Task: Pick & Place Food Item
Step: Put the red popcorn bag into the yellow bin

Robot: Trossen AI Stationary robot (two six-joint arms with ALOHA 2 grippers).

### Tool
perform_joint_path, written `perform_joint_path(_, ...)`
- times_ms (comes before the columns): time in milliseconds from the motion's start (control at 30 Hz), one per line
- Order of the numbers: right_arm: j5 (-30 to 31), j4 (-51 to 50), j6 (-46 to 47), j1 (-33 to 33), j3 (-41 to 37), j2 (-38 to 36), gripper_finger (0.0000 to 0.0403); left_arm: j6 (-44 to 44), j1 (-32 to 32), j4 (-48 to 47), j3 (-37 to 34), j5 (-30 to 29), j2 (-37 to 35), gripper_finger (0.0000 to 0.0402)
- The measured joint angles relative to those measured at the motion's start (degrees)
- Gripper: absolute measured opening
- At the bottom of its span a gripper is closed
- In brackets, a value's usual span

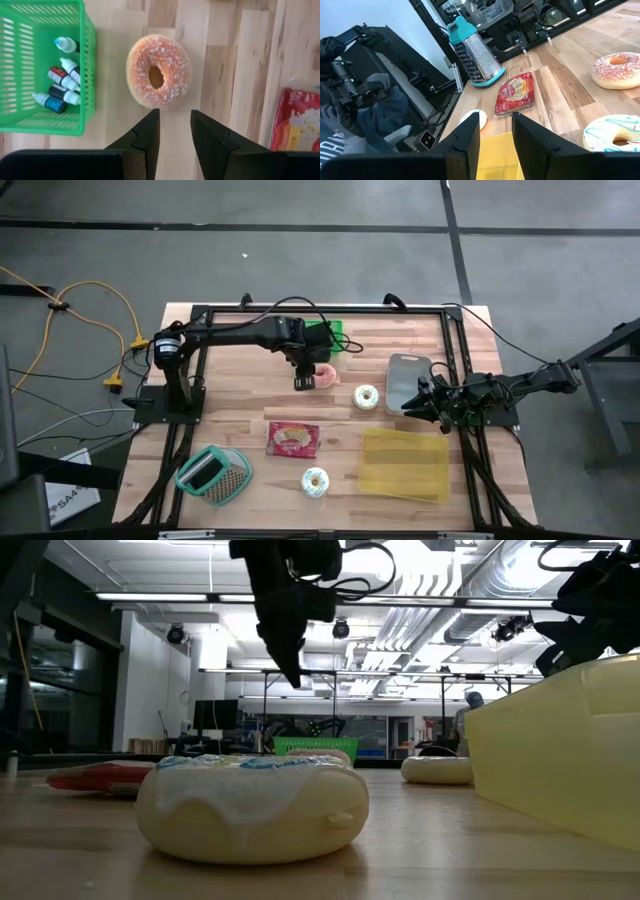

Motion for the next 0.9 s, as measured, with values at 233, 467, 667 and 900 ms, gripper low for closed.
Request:
perform_joint_path(233,-0.01,0.00,0.00,-0.02,0.01,0.00,0.0100,1.07,-0.18,-1.32,-0.48,2.51,-0.91,0.0104)
perform_joint_path(467,0.00,0.04,0.00,-0.02,-0.01,0.02,0.0100,2.06,-0.18,-0.54,-1.40,3.49,-1.83,0.0104)
perform_joint_path(667,-0.01,0.13,0.01,0.00,0.00,0.01,0.0100,2.34,0.36,1.40,-2.97,8.18,-1.86,0.0104)
perform_joint_path(900,-0.01,0.20,0.02,-0.02,-0.01,0.02,0.0100,2.64,2.29,6.07,-7.58,9.52,-6.14,0.0104)
